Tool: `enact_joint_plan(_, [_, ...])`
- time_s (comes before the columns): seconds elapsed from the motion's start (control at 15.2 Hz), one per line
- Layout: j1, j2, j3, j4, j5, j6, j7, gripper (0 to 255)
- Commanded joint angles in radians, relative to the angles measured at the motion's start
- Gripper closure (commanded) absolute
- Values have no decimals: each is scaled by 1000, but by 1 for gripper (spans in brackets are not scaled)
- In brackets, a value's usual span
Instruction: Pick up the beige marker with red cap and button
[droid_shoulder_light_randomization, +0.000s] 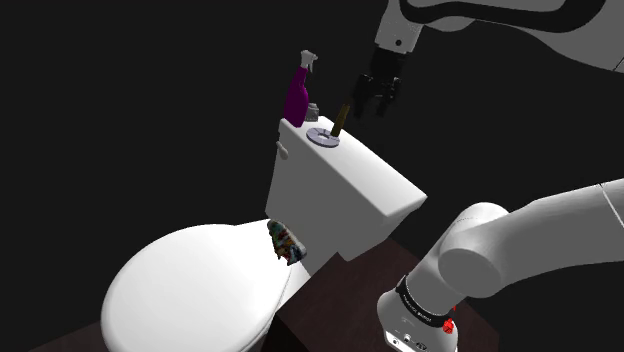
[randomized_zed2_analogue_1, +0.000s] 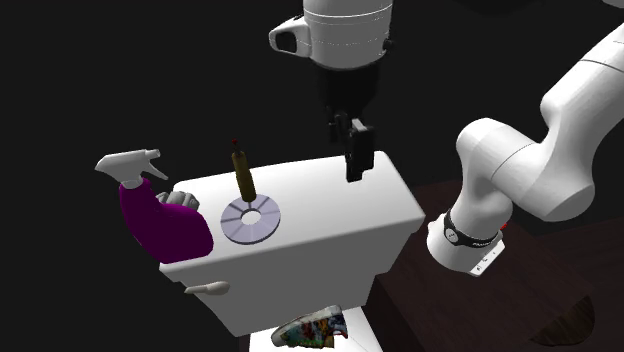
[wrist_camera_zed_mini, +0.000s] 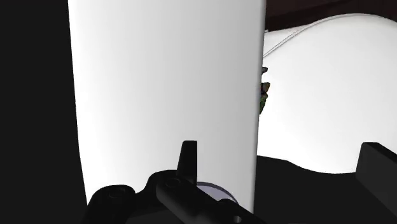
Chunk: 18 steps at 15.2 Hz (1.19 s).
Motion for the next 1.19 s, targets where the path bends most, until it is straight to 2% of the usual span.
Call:
enact_joint_plan(0.0, [-13, 55, -24, 49, 17, 23, 12, 0])
enact_joint_plan(0.46, [-53, 270, -120, 238, 102, 100, 30, 0])
enact_joint_plan(0.92, [-105, 487, -215, 455, 236, 130, 28, 0])
enact_joint_plan(1.12, [-105, 484, -214, 411, 236, 171, 23, 0])
